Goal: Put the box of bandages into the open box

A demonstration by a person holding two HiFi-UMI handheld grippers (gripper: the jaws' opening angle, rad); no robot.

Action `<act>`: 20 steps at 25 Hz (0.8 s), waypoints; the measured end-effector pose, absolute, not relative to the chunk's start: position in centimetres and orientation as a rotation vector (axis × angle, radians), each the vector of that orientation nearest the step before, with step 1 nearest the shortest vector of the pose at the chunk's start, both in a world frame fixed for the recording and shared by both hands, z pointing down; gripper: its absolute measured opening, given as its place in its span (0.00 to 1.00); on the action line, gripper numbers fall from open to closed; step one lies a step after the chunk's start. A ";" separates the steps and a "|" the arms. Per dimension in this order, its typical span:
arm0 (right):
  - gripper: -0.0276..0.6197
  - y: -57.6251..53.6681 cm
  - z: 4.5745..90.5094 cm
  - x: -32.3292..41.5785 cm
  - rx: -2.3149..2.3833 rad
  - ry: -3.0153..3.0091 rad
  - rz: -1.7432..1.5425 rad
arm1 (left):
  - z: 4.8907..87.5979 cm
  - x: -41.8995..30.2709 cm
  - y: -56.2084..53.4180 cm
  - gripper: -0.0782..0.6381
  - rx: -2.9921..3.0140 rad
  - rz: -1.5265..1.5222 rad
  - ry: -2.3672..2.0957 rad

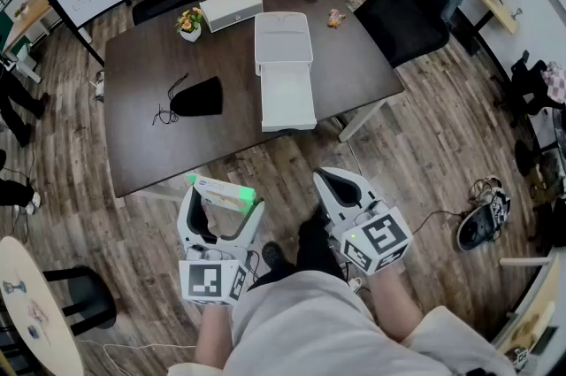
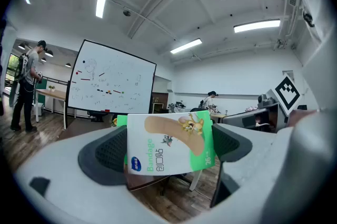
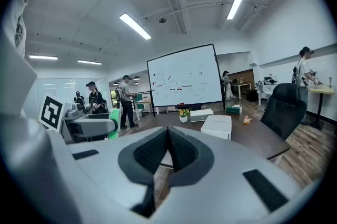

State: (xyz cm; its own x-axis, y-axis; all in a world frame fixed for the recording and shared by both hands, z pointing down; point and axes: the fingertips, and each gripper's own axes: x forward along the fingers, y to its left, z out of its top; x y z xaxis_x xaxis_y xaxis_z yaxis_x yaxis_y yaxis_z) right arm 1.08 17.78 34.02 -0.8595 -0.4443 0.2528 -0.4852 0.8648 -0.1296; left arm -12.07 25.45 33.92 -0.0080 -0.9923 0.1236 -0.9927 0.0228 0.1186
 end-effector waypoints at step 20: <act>0.05 18.5 35.0 3.8 0.673 -2.841 0.425 | 34.1 -8.9 24.3 0.80 2.096 0.019 -2.076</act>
State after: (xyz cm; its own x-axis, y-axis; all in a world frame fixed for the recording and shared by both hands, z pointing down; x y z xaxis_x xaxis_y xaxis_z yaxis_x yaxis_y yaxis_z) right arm 3.76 18.46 34.97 -0.8786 -0.4081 0.2480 -0.4628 0.8558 -0.2313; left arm -8.92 24.27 34.10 0.0183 -0.9895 0.1434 -0.9920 -0.0001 0.1261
